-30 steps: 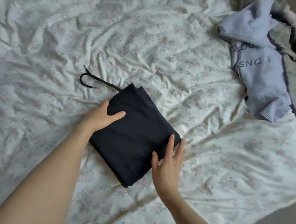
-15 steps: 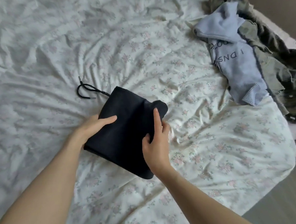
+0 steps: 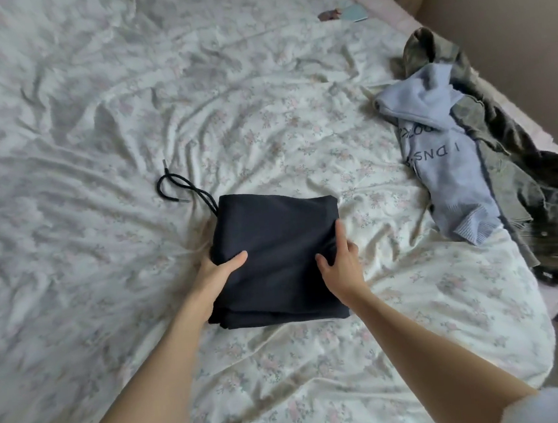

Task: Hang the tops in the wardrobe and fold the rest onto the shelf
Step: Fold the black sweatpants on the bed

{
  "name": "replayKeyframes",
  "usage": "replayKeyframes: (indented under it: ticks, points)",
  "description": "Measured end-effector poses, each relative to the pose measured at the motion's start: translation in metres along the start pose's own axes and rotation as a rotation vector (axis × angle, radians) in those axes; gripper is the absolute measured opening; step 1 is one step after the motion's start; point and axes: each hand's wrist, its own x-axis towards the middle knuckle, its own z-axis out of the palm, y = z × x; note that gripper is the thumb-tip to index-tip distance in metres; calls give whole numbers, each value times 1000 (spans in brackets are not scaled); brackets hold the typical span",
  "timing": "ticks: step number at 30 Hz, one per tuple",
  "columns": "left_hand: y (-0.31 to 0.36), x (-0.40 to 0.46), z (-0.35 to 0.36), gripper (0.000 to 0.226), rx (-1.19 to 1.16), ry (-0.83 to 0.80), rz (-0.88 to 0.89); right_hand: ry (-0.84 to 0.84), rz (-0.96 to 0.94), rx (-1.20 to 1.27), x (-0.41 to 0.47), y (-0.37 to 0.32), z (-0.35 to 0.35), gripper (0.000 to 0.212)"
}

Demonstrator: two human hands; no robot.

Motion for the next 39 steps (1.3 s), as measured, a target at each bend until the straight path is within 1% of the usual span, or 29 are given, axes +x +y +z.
replayKeyframes:
  ticks: [2, 5, 8, 10, 12, 13, 16, 18, 20, 23, 27, 29, 32, 36, 38, 39]
  points:
    - [1, -2, -2, 41, -14, -5, -75, 31, 20, 35, -1, -1, 1, 70]
    - [5, -11, -1, 41, -9, 51, -73, 86, -71, 35, -5, -12, -6, 62]
    - [14, -33, 1, 29, -72, 130, 3, 115, -186, -3, -11, -34, -21, 58]
    - [28, -58, -4, 22, -100, 224, 95, 114, -311, -23, -18, -61, -34, 56]
    - [46, -83, -8, 27, -80, 319, 202, 144, -437, -51, -24, -91, -43, 56]
    - [54, -96, -11, 32, -68, 384, 248, 157, -500, -58, -30, -107, -47, 56]
    - [76, -152, -24, 38, -67, 608, 374, 147, -700, -56, -66, -159, -56, 53]
    - [87, -189, -33, 54, -41, 742, 445, 129, -824, -35, -93, -192, -59, 51]
    - [96, -232, -49, 63, -34, 891, 518, 102, -943, 2, -126, -227, -61, 51]
    - [99, -296, -78, 64, -36, 1091, 609, 59, -1102, 102, -182, -273, -59, 51]
    - [91, -389, -134, 61, -111, 1255, 744, 2, -1309, 215, -269, -330, -41, 51]
    - [76, -442, -171, 61, -113, 1360, 792, -43, -1411, 263, -327, -357, -23, 50]
    - [48, -512, -223, 61, -77, 1493, 784, -95, -1520, 334, -412, -390, 5, 50]
    - [-9, -618, -296, 61, -67, 1638, 815, -142, -1630, 404, -543, -419, 57, 49]
    - [-38, -670, -331, 61, -17, 1732, 831, -169, -1668, 475, -609, -429, 84, 49]
    - [-46, -686, -339, 62, 13, 1773, 813, -184, -1679, 504, -628, -431, 93, 48]
